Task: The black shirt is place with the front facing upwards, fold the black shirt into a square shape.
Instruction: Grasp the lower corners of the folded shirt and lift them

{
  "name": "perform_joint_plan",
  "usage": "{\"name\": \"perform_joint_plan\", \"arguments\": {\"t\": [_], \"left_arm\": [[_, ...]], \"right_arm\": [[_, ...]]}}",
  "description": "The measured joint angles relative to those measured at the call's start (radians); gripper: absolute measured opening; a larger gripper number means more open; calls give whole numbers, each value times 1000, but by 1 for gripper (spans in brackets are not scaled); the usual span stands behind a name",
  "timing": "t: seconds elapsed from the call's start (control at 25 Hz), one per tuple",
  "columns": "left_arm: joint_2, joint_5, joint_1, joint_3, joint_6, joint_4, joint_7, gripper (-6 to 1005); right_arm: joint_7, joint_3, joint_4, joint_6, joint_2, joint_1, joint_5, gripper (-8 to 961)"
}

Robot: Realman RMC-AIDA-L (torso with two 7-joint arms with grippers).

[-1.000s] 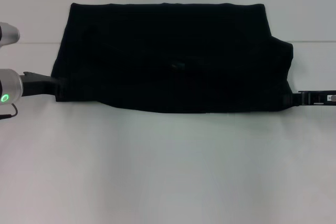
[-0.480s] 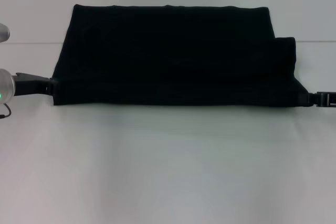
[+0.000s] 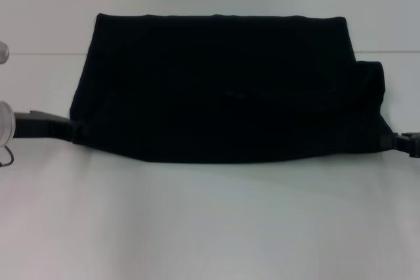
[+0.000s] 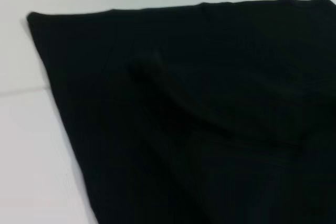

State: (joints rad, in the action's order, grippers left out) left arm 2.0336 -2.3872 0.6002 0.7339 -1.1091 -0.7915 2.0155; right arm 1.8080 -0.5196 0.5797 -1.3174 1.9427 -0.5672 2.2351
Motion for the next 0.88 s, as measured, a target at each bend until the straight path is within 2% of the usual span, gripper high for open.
{"name": "perform_joint_plan", "arguments": {"t": [0.2, 0.56, 0.72, 0.88], "left_arm": [[-1, -2, -30, -29, -151, -38, 20, 0], [12, 82, -106, -203, -430, -25, -107, 0], [5, 93, -145, -294, -579, 21, -201, 0], [-1, 93, -194, -333, -663, 45, -243, 0]], "right_arm": [[-66, 29, 31, -72, -1, 45, 0, 31], [-218, 115, 52, -213, -2, 109, 0, 31], [-263, 127, 55, -272, -3, 137, 2, 31], [-286, 130, 55, -303, -3, 162, 2, 31]]}}
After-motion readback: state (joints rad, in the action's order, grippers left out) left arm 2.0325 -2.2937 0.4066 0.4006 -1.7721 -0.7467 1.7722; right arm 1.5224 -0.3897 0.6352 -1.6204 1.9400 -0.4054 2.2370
